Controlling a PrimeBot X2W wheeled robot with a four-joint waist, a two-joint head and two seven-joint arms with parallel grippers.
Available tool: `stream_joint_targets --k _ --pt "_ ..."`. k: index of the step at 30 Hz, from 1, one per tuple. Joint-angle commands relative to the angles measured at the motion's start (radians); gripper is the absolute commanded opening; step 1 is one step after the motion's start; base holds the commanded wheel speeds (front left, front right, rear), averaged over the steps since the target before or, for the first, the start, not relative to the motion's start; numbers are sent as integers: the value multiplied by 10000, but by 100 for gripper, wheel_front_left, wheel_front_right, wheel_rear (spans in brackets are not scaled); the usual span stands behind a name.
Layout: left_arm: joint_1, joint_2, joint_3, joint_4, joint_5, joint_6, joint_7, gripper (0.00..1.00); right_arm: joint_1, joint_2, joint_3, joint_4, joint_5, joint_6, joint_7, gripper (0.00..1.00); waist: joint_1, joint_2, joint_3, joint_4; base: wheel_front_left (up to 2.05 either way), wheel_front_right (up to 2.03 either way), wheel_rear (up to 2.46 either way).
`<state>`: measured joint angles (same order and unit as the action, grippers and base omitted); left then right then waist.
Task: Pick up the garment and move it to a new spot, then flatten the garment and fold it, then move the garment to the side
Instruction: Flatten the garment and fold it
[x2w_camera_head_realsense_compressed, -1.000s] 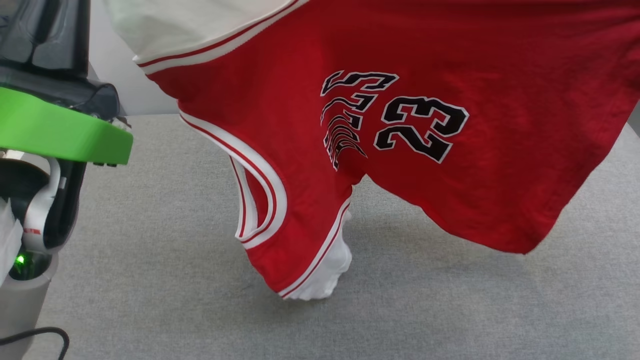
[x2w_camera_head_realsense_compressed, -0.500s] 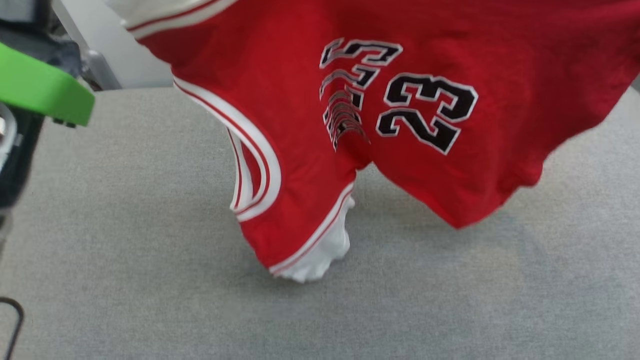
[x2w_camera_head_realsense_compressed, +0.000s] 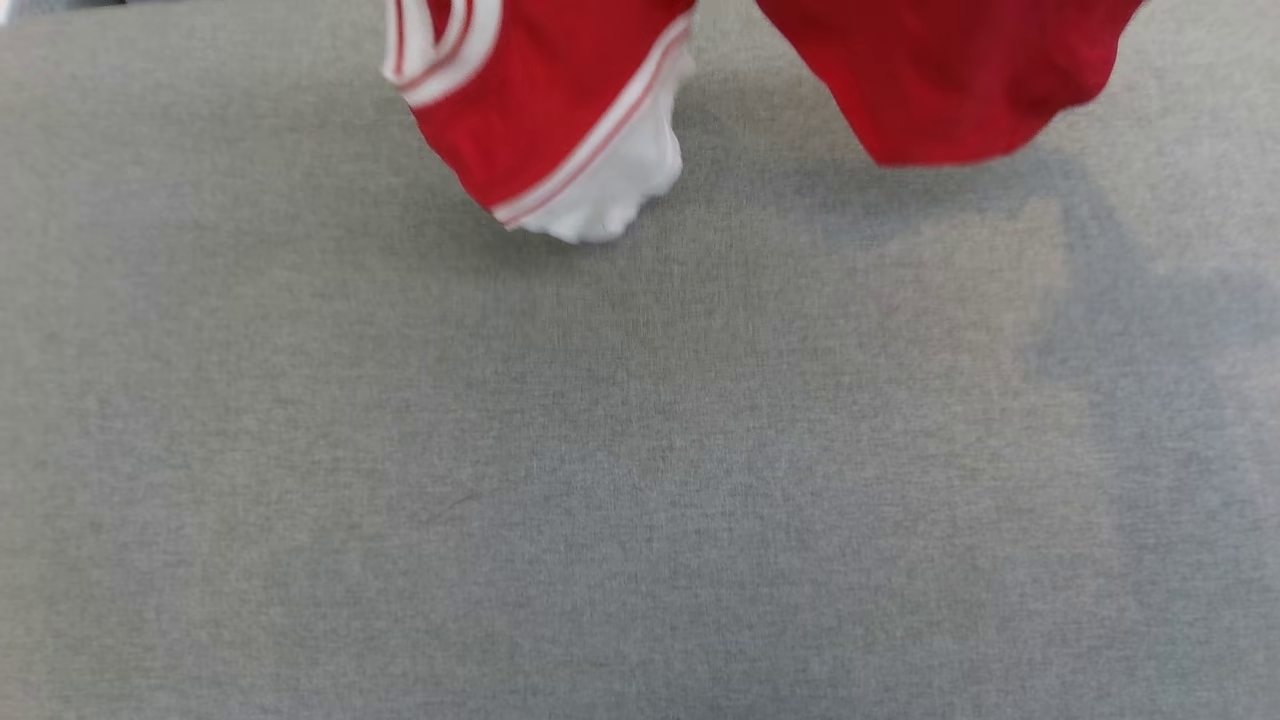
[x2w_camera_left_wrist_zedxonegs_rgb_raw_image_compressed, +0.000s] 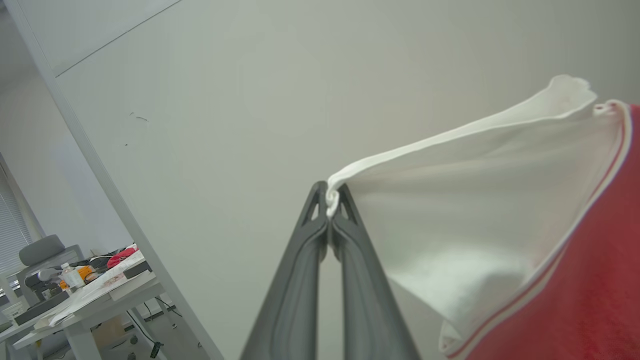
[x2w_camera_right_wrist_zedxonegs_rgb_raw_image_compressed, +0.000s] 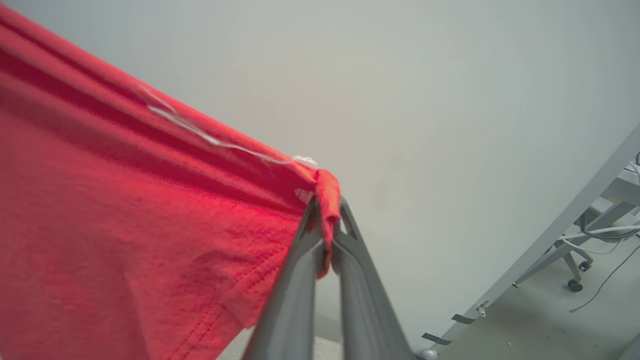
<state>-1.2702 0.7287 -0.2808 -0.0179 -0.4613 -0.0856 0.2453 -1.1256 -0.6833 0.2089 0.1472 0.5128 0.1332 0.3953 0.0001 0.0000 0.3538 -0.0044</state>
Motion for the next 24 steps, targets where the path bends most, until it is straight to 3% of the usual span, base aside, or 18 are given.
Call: stream_joint_targets --k 1,15,24 --pt "-770 15 22 474 229 -18 -164 0 -520 2 59 415 -249 -25 -117 0 -1 0 1524 -37 0 0 0" --pt "-6104 -825 -1282 5770 2011 -356 -2787 0 -5384 1648 350 4789 -2596 -25 -2513 0 -1 0 3444 -82 0 0 0" --pt "-7362 -1677 -1588 8135 2080 -370 -4775 0 -6550 2404 -21 6506 -3652 -25 -4217 0 -1 0 3930 171 0 0 0"
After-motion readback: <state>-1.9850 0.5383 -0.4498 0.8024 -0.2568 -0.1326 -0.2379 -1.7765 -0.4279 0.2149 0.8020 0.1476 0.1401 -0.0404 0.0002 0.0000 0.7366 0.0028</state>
